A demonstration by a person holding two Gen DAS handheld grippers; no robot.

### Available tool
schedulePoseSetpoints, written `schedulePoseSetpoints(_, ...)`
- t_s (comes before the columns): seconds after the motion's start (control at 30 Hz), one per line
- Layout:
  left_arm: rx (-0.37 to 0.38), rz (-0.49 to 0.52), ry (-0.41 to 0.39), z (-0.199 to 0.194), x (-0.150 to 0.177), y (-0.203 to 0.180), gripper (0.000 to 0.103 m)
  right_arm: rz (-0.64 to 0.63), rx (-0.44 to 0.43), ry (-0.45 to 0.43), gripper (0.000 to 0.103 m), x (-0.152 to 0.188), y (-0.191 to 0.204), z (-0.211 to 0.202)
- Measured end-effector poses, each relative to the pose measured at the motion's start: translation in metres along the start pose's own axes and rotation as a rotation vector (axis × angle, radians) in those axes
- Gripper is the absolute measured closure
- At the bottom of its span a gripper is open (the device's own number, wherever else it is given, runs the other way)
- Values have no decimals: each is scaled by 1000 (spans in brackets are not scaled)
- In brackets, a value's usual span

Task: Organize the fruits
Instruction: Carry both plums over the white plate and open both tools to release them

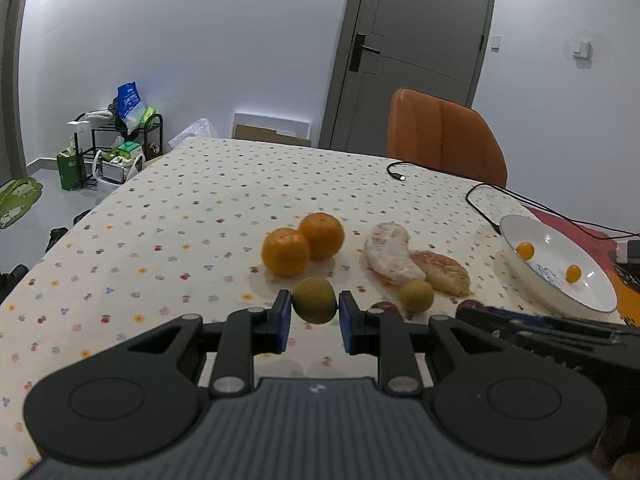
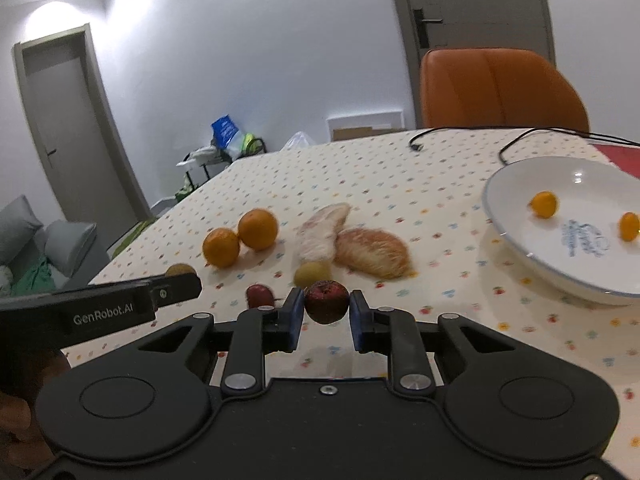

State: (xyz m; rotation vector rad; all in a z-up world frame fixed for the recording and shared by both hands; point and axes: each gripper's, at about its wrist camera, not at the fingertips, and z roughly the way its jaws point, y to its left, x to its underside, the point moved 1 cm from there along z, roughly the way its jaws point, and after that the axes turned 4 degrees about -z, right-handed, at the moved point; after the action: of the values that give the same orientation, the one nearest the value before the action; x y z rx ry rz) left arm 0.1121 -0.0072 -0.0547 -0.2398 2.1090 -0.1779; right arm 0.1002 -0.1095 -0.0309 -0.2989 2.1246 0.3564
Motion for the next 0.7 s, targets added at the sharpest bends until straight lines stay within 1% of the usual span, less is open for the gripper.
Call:
schedulePoseSetpoints(0.27, 19, 34, -3, -1, 1, -22, 79, 27, 32, -36, 80, 0, -23, -20)
schedulePoseSetpoints(0.7, 60, 87, -16, 0, -2, -59, 79, 65, 79, -88, 80, 1, -52, -41)
